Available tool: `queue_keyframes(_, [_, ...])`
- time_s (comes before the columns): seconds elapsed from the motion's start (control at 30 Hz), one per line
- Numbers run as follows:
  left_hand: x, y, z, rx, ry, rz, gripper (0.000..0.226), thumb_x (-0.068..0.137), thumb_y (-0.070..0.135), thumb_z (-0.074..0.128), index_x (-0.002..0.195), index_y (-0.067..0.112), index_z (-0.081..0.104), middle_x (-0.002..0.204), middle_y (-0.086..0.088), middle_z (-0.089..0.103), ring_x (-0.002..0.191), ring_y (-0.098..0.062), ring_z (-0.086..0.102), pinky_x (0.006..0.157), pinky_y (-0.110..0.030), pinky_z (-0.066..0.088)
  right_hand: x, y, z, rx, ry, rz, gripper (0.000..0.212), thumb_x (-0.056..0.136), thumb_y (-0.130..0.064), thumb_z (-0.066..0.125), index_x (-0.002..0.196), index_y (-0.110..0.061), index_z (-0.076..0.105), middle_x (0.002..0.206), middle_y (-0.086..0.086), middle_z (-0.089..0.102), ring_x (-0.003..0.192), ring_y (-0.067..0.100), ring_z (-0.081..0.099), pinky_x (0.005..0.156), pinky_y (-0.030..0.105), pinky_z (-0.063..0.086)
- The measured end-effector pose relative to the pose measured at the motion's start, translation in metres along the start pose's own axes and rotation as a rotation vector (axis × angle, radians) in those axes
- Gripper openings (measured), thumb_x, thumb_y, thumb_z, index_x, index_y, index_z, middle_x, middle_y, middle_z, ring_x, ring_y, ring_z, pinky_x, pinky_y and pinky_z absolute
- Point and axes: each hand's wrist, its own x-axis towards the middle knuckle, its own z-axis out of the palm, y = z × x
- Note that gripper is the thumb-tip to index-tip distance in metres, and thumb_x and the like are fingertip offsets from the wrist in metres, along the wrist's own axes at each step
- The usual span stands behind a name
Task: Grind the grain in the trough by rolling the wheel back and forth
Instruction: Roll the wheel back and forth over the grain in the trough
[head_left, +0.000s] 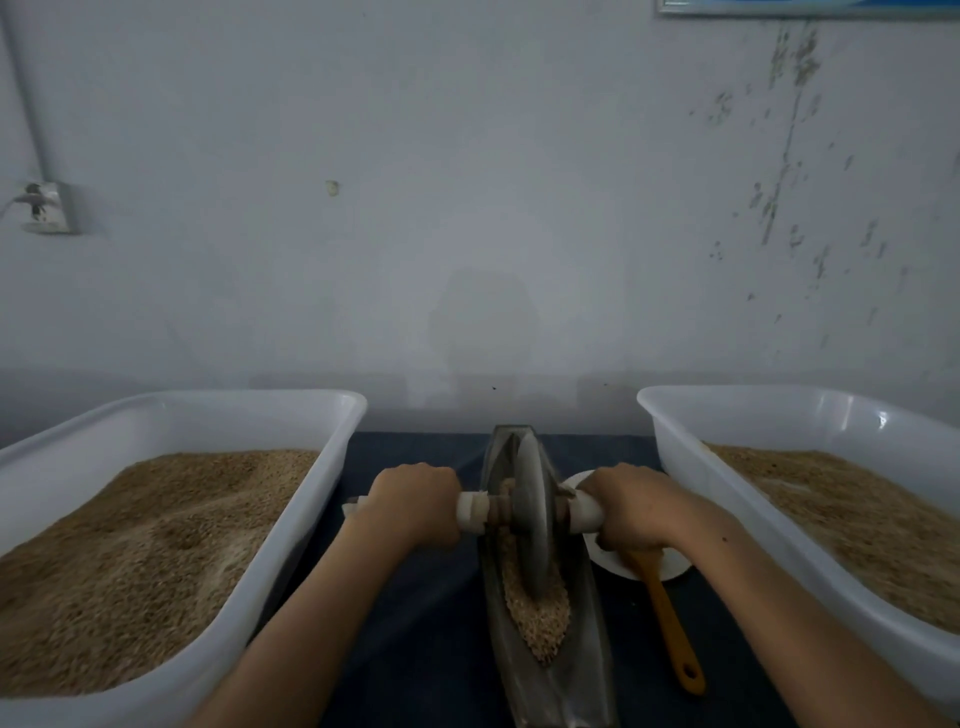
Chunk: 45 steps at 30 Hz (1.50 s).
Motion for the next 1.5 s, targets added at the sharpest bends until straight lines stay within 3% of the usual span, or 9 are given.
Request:
queue_keyframes(0.17, [-0.001,0.002,-0.001,-0.020,-0.032,-0.005,0.025,0.081,0.031,0.067,0.102,0.020,0.058,0.080,0.007,0.050,0.076,-0.012,0.051,0.071,-0.028,0.040,0.000,0.002,0.000,0.020,-0.022,-0.004,0.034,0.085,-0.018,0.066,0.118,-0.021,0.060,0.110,0.003,0.065,0.098,0.018,0.062,0.086,0.031,0.050])
queue_keyframes(0.4, [-0.003,0.004,0.010,0.024,0.306,-0.051,0.011,0.088,0.030,0.055,0.094,0.024,0.048,0.094,0.003,0.062,0.074,-0.014,0.049,0.066,-0.029,0.034,0.011,-0.002,0.021,-0.096,0.440,0.003,0.020,0.089,-0.016,0.054,0.107,-0.024,0.052,0.106,-0.002,0.064,0.100,0.021,0.060,0.079,0.031,0.038])
queue_keyframes(0.5, [-0.003,0.006,0.013,0.030,0.370,-0.054,0.015,0.089,0.032,0.055,0.100,0.024,0.049,0.096,0.003,0.062,0.078,-0.014,0.053,0.066,-0.028,0.034,0.012,-0.001,0.026,-0.092,0.502,-0.010,0.018,0.089,-0.015,0.052,0.104,-0.024,0.050,0.105,-0.004,0.064,0.099,0.020,0.060,0.079,0.031,0.036])
queue_keyframes(0.63, [-0.002,0.004,0.009,0.043,0.277,-0.028,0.018,0.088,0.031,0.058,0.103,0.022,0.054,0.098,0.002,0.062,0.080,-0.014,0.052,0.069,-0.028,0.035,0.009,0.001,0.018,-0.062,0.359,-0.011,0.020,0.089,-0.017,0.053,0.108,-0.024,0.054,0.107,0.000,0.064,0.099,0.021,0.060,0.077,0.030,0.041])
queue_keyframes(0.87, [-0.003,-0.004,-0.004,-0.113,-0.219,0.006,0.026,0.082,0.026,0.067,0.106,0.017,0.059,0.098,-0.002,0.062,0.089,-0.017,0.059,0.084,-0.032,0.048,-0.003,-0.001,-0.005,-0.081,-0.017,-0.015,0.039,0.083,-0.022,0.066,0.122,-0.024,0.058,0.106,0.001,0.063,0.092,0.017,0.060,0.073,0.027,0.044])
queue_keyframes(1.03, [-0.002,-0.004,0.001,-0.116,-0.119,-0.012,0.016,0.082,0.027,0.067,0.093,0.022,0.056,0.083,0.006,0.056,0.080,-0.013,0.055,0.074,-0.028,0.044,0.003,-0.004,0.002,-0.108,0.128,-0.001,0.030,0.087,-0.019,0.060,0.117,-0.024,0.058,0.108,0.002,0.063,0.095,0.019,0.061,0.076,0.029,0.045])
queue_keyframes(1.27, [-0.006,0.008,0.009,0.038,0.355,-0.063,0.014,0.091,0.030,0.053,0.102,0.022,0.050,0.097,0.002,0.061,0.082,-0.016,0.056,0.069,-0.028,0.035,0.012,0.001,0.024,-0.067,0.460,0.015,0.016,0.089,-0.018,0.052,0.103,-0.025,0.051,0.102,-0.002,0.064,0.096,0.021,0.061,0.071,0.029,0.034])
queue_keyframes(1.37, [-0.006,0.008,0.006,0.048,0.311,-0.058,0.018,0.090,0.029,0.055,0.106,0.021,0.052,0.101,0.001,0.062,0.092,-0.018,0.060,0.072,-0.028,0.037,0.011,0.003,0.020,-0.048,0.364,0.020,0.014,0.089,-0.018,0.054,0.101,-0.025,0.053,0.102,0.000,0.065,0.095,0.021,0.061,0.073,0.030,0.041])
queue_keyframes(1.5, [-0.006,0.004,-0.003,0.014,0.045,-0.039,0.026,0.086,0.027,0.062,0.109,0.018,0.058,0.099,0.001,0.062,0.092,-0.017,0.060,0.081,-0.030,0.046,0.005,0.004,0.004,-0.051,0.116,-0.012,0.018,0.084,-0.020,0.062,0.101,-0.025,0.057,0.101,-0.001,0.064,0.087,0.016,0.059,0.070,0.028,0.043])
